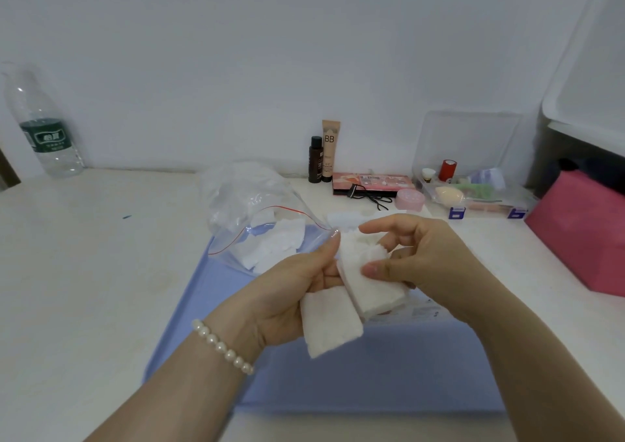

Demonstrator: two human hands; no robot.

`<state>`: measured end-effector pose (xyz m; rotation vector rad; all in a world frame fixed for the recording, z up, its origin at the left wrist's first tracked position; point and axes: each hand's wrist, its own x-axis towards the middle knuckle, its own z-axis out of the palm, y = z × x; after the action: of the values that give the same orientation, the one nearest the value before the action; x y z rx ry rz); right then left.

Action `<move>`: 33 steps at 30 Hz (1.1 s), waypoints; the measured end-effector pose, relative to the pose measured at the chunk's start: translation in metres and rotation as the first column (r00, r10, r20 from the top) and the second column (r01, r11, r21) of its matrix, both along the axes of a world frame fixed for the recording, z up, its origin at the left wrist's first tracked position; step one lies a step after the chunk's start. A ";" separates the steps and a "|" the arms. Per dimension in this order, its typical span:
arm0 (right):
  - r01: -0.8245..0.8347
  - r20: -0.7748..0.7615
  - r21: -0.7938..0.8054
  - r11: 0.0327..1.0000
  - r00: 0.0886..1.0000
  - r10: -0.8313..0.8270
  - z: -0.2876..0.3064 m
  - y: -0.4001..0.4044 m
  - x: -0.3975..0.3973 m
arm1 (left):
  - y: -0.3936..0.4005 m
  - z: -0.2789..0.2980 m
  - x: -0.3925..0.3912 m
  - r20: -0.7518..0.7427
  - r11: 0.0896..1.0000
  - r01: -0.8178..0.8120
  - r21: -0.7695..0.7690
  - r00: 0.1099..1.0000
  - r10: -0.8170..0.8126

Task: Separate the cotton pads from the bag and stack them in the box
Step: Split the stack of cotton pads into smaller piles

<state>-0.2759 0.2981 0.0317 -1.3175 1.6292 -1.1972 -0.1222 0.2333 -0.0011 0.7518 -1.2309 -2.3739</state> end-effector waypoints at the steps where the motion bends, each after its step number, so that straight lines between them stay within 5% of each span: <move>1: 0.030 -0.075 -0.033 0.999 0.997 -0.032 -0.003 -0.002 0.000 | 0.000 -0.001 0.000 -0.005 1.000 -0.018 -0.012 1.000 0.018; 4: 0.180 -0.354 -0.312 0.933 0.889 -0.290 -0.013 -0.003 0.005 | -0.001 -0.001 0.000 -0.008 0.995 -0.085 -0.047 0.996 0.085; 7: 0.236 -0.363 -0.532 0.813 0.804 -0.472 -0.014 0.003 0.023 | -0.005 0.001 0.002 -0.029 0.975 -0.208 -0.072 0.978 0.206; 12: 0.225 -0.611 -0.111 0.968 0.753 -0.244 -0.015 0.006 0.043 | -0.009 0.000 0.002 -0.084 0.941 -0.335 -0.053 0.940 0.330; 18: -0.050 -0.137 -0.055 0.997 0.990 0.042 -0.002 0.008 0.034 | -0.010 0.000 0.002 -0.077 0.899 -0.416 -0.141 0.910 0.408; 22: -0.064 0.357 -0.219 0.974 0.924 0.141 0.007 0.010 0.028 | -0.011 0.000 0.000 -0.109 0.885 -0.388 -0.257 0.922 0.372; 28: 0.183 0.271 -0.202 0.962 0.954 -0.124 -0.008 0.001 0.026 | 0.001 0.001 -0.004 -0.147 0.904 -0.291 -0.313 0.955 0.257; 33: 0.219 0.185 -0.255 0.942 0.967 -0.174 -0.011 0.000 0.025 | -0.002 0.004 -0.001 -0.154 0.922 -0.302 -0.241 0.950 0.271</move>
<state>-0.2512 0.2979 0.0211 -1.2042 1.5474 -1.6561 -0.1233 0.2316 0.0027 0.6470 -1.2570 -1.9435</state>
